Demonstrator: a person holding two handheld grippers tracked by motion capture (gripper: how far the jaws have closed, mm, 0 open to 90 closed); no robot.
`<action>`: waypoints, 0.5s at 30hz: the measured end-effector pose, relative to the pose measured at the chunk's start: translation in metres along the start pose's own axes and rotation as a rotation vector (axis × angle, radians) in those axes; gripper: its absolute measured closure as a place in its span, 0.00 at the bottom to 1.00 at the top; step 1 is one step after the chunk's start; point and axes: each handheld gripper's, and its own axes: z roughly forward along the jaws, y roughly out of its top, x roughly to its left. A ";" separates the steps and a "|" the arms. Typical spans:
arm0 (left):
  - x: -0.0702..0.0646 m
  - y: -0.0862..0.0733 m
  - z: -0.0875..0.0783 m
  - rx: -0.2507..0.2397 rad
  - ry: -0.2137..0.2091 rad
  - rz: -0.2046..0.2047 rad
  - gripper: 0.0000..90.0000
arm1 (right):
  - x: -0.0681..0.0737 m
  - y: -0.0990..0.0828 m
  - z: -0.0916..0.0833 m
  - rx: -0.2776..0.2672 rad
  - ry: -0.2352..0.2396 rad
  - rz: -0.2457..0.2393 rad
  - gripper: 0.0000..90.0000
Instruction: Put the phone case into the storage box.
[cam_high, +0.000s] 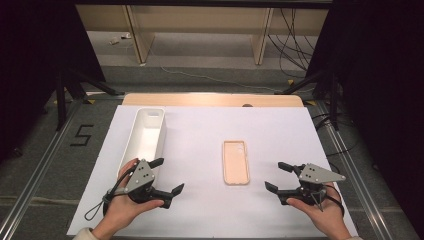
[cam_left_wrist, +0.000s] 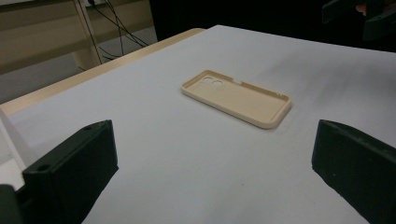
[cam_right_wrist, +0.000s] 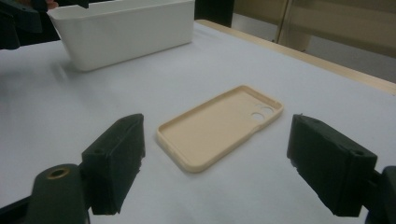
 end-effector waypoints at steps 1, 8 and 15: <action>0.000 0.000 0.000 0.000 0.000 0.000 0.00 | 0.000 0.000 0.000 0.000 0.000 0.002 0.23; 0.000 0.000 -0.001 -0.002 0.001 -0.004 0.00 | 0.000 0.000 0.001 0.000 0.001 -0.001 0.23; 0.000 0.000 -0.002 -0.004 0.000 0.002 0.00 | 0.000 0.001 0.003 0.004 0.003 -0.007 0.23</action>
